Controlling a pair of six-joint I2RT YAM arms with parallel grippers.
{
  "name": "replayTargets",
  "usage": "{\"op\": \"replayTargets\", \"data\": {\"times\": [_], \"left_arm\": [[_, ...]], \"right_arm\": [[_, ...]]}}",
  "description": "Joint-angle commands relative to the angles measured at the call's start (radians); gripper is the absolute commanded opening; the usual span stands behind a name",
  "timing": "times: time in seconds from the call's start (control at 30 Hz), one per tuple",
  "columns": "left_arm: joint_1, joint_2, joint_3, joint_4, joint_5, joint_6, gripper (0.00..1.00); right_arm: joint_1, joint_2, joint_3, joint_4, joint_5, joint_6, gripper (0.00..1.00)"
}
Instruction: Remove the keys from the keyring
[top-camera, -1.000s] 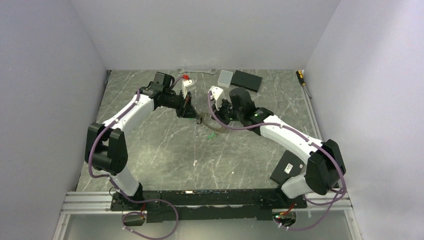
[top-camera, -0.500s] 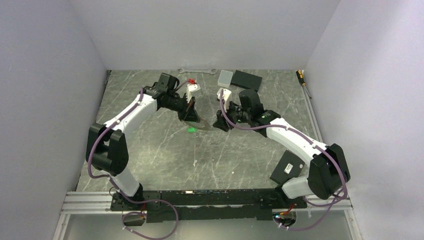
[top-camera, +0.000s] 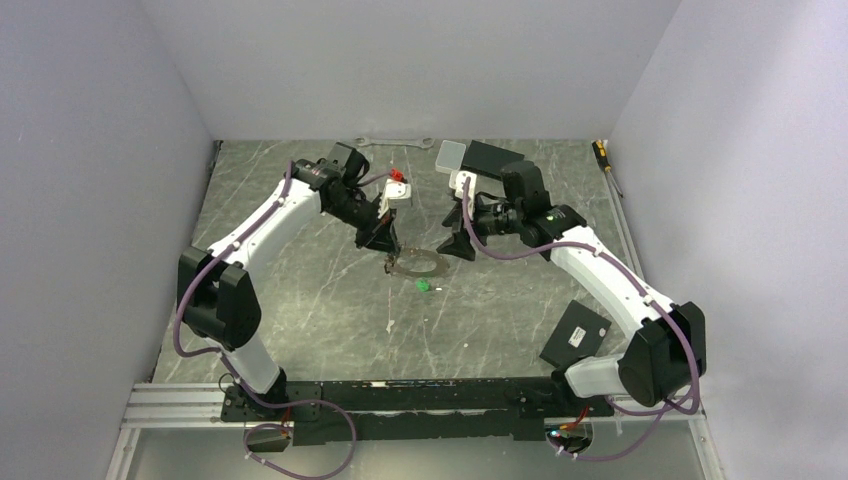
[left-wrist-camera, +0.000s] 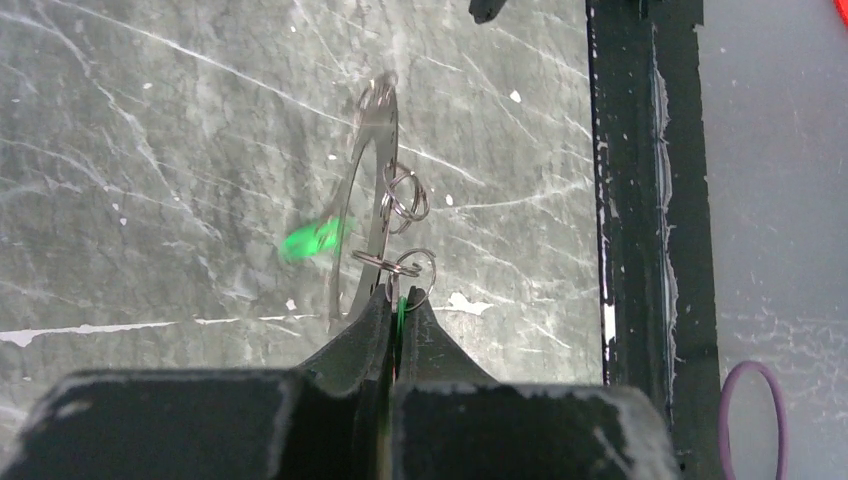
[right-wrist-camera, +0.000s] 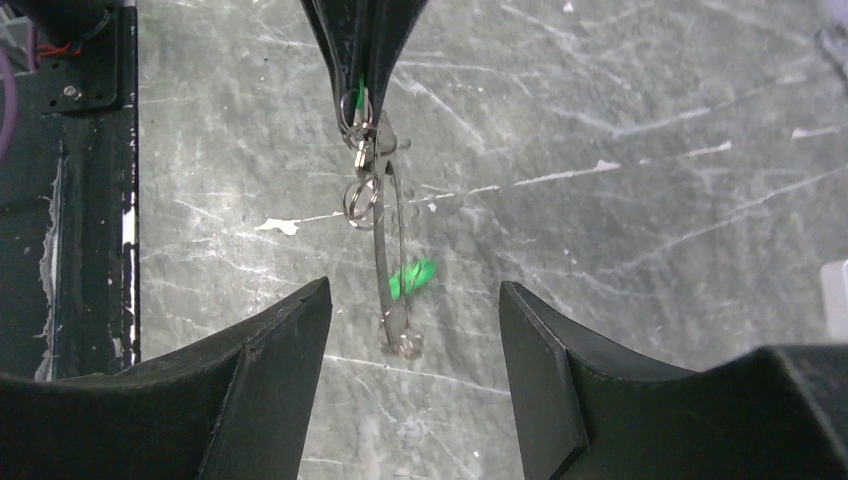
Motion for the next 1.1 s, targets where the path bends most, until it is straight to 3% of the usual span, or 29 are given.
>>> {"op": "replayTargets", "data": {"times": [0.0, 0.2, 0.43, 0.67, 0.9, 1.07], "left_arm": [[-0.028, 0.001, 0.093, -0.128, -0.028, 0.145, 0.0], [-0.059, 0.003, 0.164, -0.267, -0.16, 0.264, 0.0], [-0.071, -0.056, 0.166, -0.303, -0.337, 0.371, 0.0], [-0.145, -0.166, 0.075, -0.137, -0.556, 0.521, 0.0], [-0.213, -0.243, 0.009, 0.015, -0.615, 0.656, 0.0], [-0.246, -0.257, -0.014, 0.044, -0.632, 0.681, 0.0]], "right_arm": [[-0.003, -0.028, 0.072, -0.074, -0.083, -0.12, 0.66], [-0.004, -0.033, 0.064, -0.03, -0.059, -0.074, 0.64], [-0.015, -0.061, -0.002, 0.097, -0.027, 0.041, 0.59], [-0.02, -0.07, -0.099, 0.246, -0.044, 0.139, 0.54], [-0.019, -0.035, -0.136, 0.416, -0.133, 0.239, 0.51], [-0.016, -0.022, -0.106, 0.429, -0.202, 0.262, 0.48]]}}
